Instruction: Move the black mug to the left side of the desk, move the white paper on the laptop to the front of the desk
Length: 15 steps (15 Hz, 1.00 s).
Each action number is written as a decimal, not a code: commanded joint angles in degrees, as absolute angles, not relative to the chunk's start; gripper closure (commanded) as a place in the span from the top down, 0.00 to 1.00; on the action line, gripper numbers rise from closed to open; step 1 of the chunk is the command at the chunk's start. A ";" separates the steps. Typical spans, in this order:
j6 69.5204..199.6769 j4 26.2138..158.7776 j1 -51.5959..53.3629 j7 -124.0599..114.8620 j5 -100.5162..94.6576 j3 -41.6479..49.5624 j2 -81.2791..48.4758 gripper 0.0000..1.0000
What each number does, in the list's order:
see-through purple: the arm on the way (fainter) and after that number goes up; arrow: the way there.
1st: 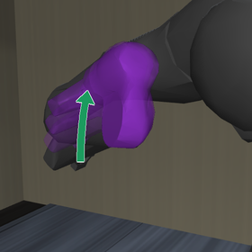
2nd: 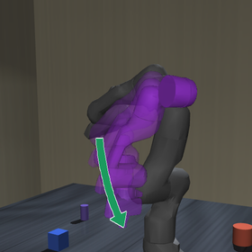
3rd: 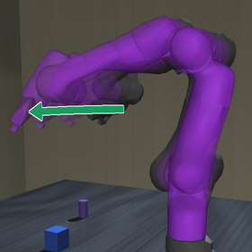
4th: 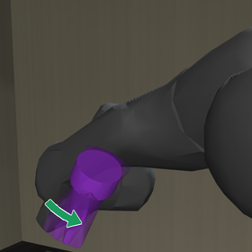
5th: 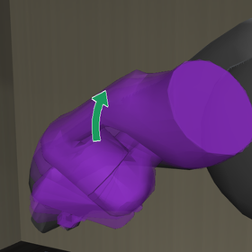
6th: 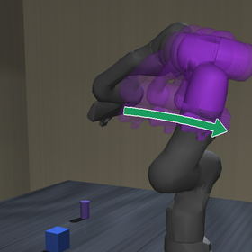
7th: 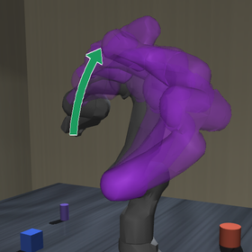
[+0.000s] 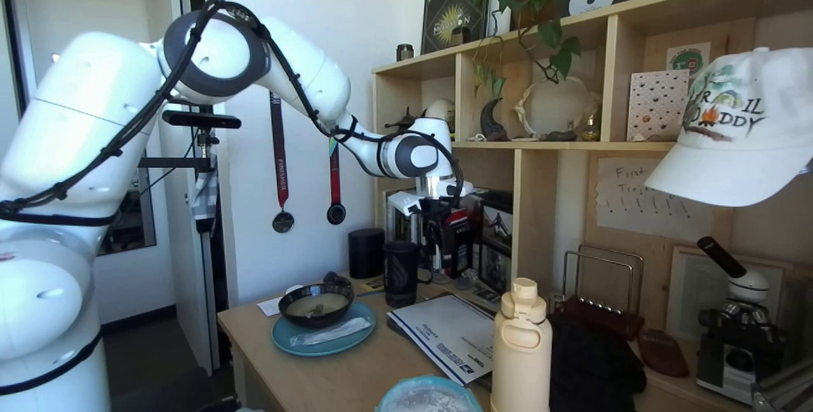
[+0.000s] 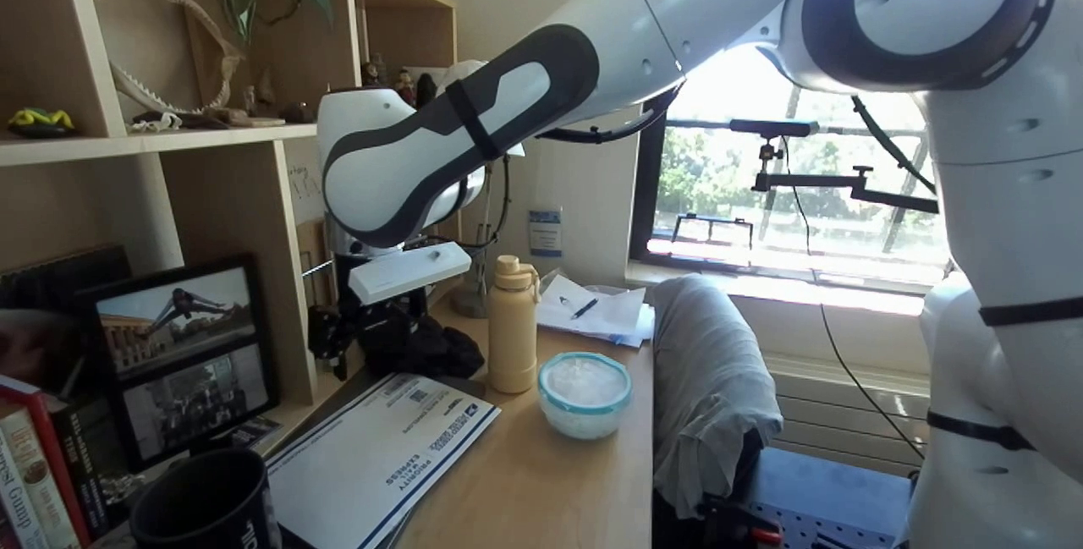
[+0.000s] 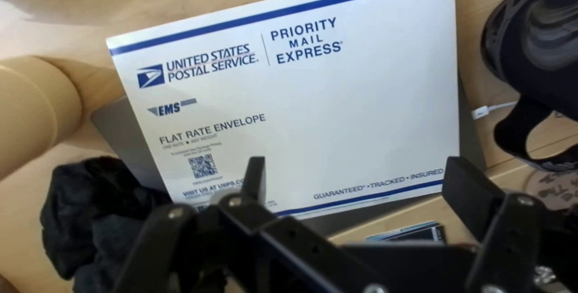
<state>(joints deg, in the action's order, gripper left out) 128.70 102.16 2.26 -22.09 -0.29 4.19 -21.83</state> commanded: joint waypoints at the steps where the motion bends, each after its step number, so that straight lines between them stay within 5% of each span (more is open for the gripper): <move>1: 140.47 116.51 -0.25 -24.87 5.77 4.78 -16.09 1.00; 9: 170.91 139.52 -9.42 -13.53 33.49 -1.78 -15.39 1.00; 15: 170.33 137.89 -8.70 -14.55 31.86 -0.78 -17.63 1.00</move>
<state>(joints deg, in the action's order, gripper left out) 170.33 137.89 -8.70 -14.55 31.86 -0.78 -17.62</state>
